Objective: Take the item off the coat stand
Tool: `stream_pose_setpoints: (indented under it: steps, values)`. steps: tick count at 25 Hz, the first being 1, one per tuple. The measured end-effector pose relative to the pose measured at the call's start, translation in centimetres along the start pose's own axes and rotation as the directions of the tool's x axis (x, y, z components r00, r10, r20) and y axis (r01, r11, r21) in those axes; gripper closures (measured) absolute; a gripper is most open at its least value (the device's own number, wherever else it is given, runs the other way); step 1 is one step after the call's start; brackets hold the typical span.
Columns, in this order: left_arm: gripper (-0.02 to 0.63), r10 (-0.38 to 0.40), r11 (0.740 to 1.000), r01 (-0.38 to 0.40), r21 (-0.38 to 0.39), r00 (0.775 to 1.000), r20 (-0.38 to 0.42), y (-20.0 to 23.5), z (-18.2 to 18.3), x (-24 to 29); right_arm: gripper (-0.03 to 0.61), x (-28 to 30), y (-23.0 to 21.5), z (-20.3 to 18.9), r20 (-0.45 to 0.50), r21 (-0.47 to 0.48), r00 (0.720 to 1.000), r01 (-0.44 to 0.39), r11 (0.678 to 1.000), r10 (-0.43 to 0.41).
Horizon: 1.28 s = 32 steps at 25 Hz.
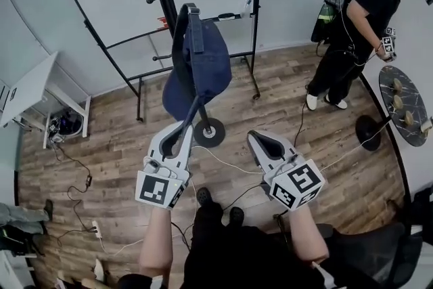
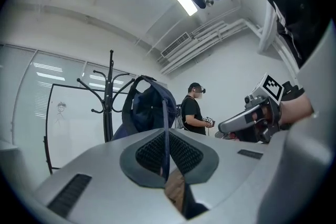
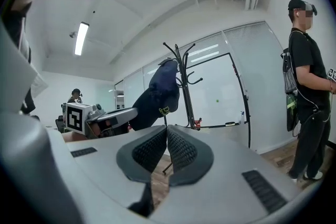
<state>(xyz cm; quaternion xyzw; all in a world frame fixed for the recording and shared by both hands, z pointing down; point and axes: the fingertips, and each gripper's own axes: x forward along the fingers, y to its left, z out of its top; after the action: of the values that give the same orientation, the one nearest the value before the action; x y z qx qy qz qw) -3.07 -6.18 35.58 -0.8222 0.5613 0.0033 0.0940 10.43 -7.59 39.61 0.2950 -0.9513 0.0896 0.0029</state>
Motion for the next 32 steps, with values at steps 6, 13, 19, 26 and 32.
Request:
stream_pose_setpoints:
  steps: [6,13,19,26,32]
  values:
    - [0.584,0.060,0.998,-0.060,-0.003,0.998,-0.021,0.2,-0.6,-2.4,0.546,0.6,0.9,0.6,0.022,-0.011,0.999,-0.031,0.999,0.031]
    - [0.583,0.099,0.994,-0.101,-0.051,0.994,-0.043,-0.2,-1.5,-4.4,0.548,1.2,2.0,1.1,0.037,-0.026,0.999,-0.038,0.999,0.039]
    - [0.584,0.107,0.990,-0.112,-0.086,0.993,-0.057,-0.8,-2.6,-5.4,0.548,1.2,2.6,0.8,0.039,-0.062,0.998,-0.048,0.997,0.050]
    - [0.584,0.103,0.989,-0.109,-0.103,0.993,-0.059,-1.1,-3.0,-5.8,0.548,1.4,2.8,0.7,0.035,-0.070,0.998,-0.048,0.996,0.051]
    - [0.584,0.103,0.989,-0.109,-0.105,0.993,-0.056,-1.2,-3.1,-5.7,0.548,1.0,2.8,0.8,0.038,-0.086,0.998,-0.042,0.995,0.045]
